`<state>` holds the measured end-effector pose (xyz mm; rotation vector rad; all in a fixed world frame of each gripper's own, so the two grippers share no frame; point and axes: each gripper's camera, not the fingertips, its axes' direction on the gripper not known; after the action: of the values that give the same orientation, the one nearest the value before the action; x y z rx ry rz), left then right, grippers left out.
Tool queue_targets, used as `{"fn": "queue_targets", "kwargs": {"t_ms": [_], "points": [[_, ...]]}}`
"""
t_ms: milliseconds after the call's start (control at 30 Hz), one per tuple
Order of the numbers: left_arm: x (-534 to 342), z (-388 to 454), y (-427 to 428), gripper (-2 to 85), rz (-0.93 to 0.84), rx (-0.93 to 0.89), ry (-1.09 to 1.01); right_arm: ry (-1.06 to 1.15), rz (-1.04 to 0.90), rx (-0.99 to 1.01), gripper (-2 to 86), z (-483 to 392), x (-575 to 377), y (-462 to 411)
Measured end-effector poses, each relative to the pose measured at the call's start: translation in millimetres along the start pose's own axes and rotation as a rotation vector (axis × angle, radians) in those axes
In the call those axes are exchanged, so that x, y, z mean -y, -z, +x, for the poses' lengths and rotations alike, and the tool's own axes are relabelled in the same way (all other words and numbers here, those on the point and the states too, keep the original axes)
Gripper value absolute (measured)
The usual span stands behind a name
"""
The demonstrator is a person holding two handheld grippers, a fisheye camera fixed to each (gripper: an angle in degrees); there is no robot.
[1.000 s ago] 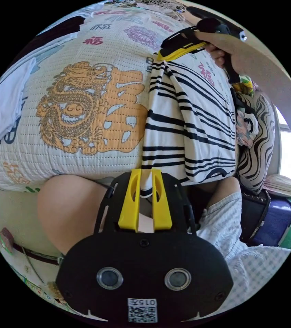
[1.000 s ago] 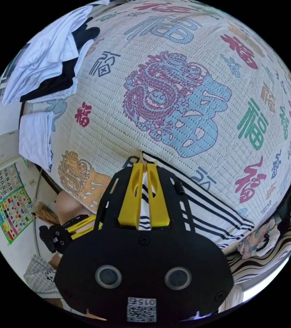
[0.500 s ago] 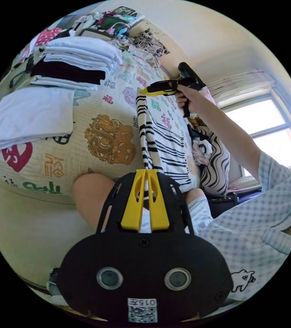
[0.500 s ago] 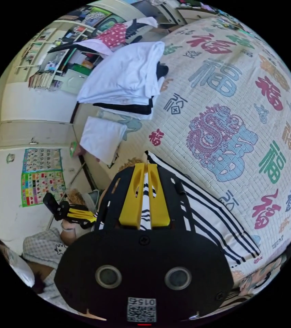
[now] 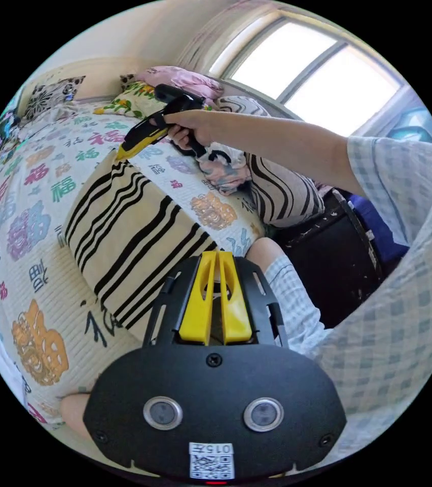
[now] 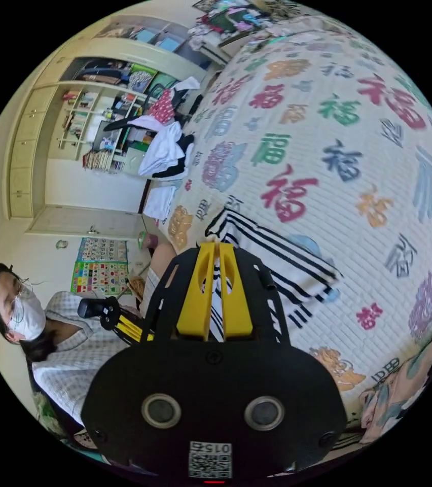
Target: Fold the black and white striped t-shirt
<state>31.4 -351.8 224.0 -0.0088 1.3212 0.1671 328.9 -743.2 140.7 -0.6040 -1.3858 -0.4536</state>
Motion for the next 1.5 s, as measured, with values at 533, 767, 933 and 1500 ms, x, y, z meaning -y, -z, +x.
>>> {"fn": "queue_targets", "kwargs": {"t_ms": [533, 767, 933, 1500], "points": [[76, 16, -182, 5.5, -0.284, -0.020, -0.157, -0.130, 0.274, 0.207, 3.9, 174, -145, 67], [79, -22, -91, 6.0, -0.036, -0.187, -0.139, -0.091, 0.187, 0.049, 8.5, 112, -231, 52], [104, -106, -51, 5.9, 0.016, 0.057, 0.024, -0.196, 0.063, -0.036, 8.4, 86, -291, 3], [213, -199, -113, 0.0, -0.172, 0.087, 0.099, -0.179, -0.056, -0.180, -0.1, 75, -355, 3]]}}
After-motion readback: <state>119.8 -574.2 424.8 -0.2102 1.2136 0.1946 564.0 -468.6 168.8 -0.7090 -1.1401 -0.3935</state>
